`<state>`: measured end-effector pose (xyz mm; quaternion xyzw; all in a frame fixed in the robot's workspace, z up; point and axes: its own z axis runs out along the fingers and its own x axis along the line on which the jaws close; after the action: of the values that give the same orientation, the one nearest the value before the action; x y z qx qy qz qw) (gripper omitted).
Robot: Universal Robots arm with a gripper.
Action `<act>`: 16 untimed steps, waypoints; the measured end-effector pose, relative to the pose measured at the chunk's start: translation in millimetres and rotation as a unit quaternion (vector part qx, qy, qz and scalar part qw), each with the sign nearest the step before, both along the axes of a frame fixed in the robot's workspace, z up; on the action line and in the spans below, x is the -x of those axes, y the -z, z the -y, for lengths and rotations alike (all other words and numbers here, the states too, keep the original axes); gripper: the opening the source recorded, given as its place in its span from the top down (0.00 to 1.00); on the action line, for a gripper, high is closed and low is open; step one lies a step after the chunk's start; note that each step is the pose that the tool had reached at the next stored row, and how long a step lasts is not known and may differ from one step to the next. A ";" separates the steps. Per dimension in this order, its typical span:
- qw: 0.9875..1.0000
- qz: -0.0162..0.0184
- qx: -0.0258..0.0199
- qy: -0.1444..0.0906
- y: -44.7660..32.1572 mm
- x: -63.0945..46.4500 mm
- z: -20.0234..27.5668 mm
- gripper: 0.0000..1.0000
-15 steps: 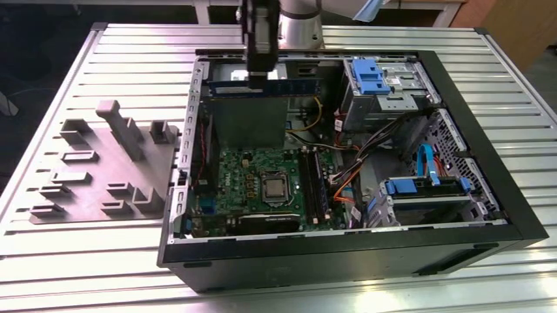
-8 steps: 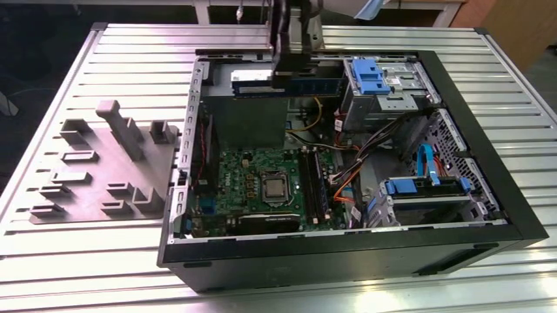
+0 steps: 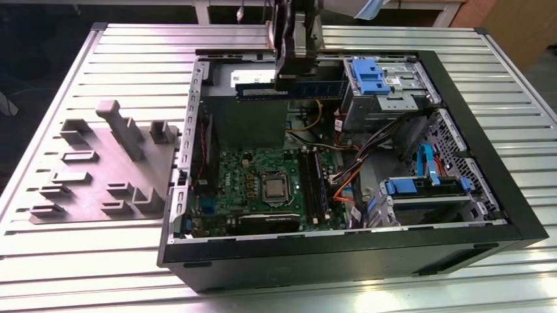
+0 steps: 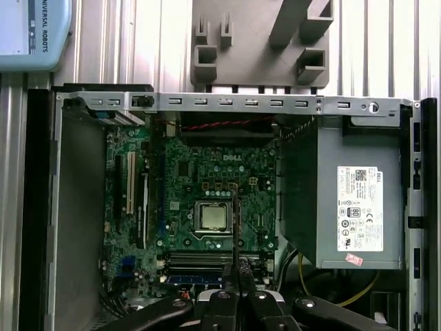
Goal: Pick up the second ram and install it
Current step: 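Pick up the second ram and move it above second insertion slot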
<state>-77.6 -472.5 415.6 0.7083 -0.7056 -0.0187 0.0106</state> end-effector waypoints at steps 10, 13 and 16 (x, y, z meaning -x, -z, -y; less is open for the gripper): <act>1.000 0.000 0.000 0.000 18.1 0.0 0.0 0.88; 1.000 0.000 0.000 0.000 23.7 0.0 0.0 0.88; 1.000 0.000 0.000 0.001 29.1 -0.1 0.0 0.88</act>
<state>-77.5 -472.5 386.4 0.7077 -0.7062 -0.0187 0.0105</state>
